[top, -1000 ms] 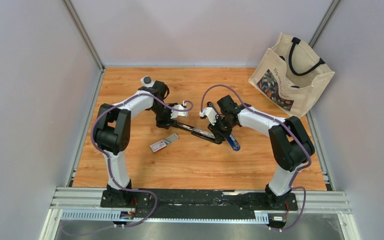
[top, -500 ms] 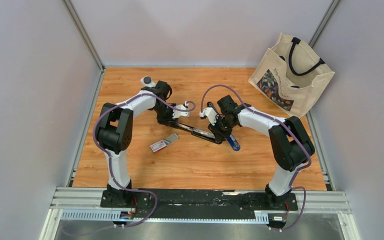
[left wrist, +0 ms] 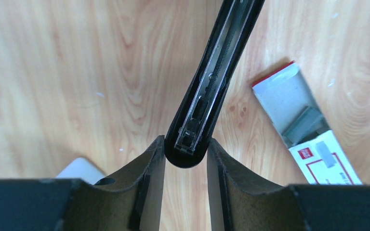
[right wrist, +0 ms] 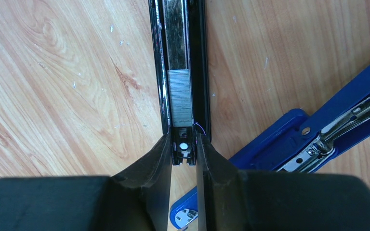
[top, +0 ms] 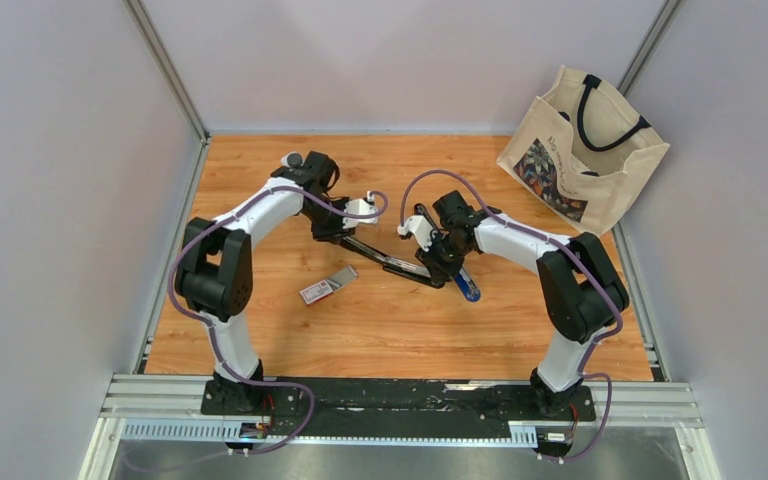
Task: Load the staples into the stapler
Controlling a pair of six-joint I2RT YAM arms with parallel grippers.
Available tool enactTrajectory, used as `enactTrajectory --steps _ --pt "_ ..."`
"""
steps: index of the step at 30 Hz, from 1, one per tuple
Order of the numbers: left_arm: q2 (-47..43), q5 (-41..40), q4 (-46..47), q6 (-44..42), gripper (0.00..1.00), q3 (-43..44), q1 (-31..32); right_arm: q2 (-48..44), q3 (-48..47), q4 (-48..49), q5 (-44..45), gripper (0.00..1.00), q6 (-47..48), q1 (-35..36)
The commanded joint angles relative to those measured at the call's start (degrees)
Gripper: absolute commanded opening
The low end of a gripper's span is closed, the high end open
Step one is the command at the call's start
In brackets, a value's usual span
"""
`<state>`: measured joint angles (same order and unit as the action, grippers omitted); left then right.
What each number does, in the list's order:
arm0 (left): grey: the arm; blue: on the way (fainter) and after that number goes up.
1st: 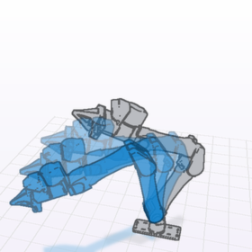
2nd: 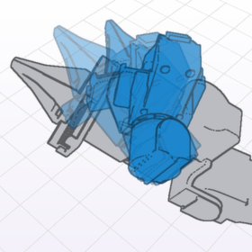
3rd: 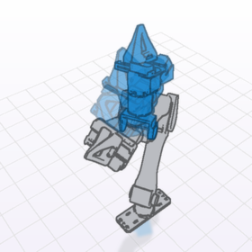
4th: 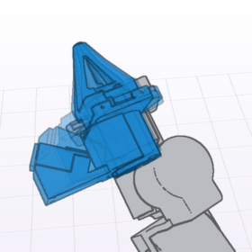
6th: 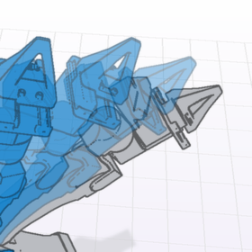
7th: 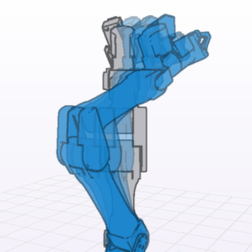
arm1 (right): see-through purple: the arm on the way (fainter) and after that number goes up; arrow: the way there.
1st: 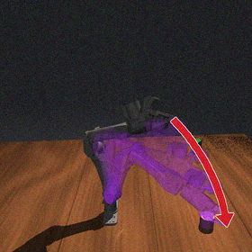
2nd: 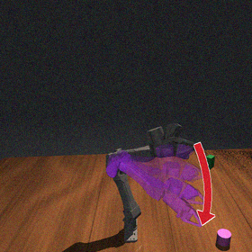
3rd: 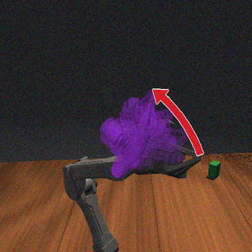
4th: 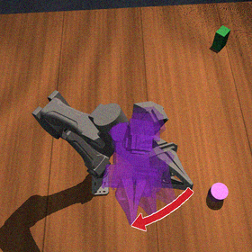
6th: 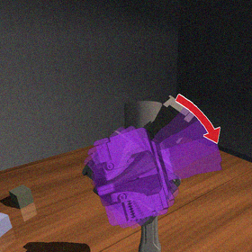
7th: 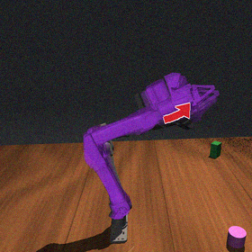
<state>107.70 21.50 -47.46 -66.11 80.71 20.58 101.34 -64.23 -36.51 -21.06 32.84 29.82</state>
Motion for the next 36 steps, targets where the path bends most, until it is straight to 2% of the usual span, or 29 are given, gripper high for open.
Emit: enactTrajectory --steps 1,5,12,16,20,26,36 --pt "-9.6 7.8 -1.8 4.1 0.0 4.6 0.3 4.0 1.2 -3.3 5.2 0.2 -1.0 0.8" --pt "-12.3 11.5 -1.6 6.5 0.0 4.2 1.4 4.2 0.8 -3.0 4.9 0.2 -1.4 1.2" --pt "-13.7 14.4 2.4 11.4 0.0 -0.6 8.4 4.4 0.1 -2.9 4.2 0.19 -2.0 1.9" --pt "-14.6 17.0 7.1 17.3 0.07 -1.3 9.4 4.1 0.2 -2.8 4.1 0.2 -1.7 2.0" --pt "-15.8 20.1 11.1 22.0 0.1 -1.4 9.4 3.8 -0.2 -2.9 3.4 0.2 -1.7 2.0" --pt "-16.7 21.7 14.3 25.5 0.38 -2.5 9.3 2.8 0.2 -3.0 2.3 0.22 -1.2 1.9" --pt "-16.8 22.4 16.3 25.6 0.5 -5.7 7.6 1.8 0.4 -3.3 1.3 0.29 -0.6 1.9"
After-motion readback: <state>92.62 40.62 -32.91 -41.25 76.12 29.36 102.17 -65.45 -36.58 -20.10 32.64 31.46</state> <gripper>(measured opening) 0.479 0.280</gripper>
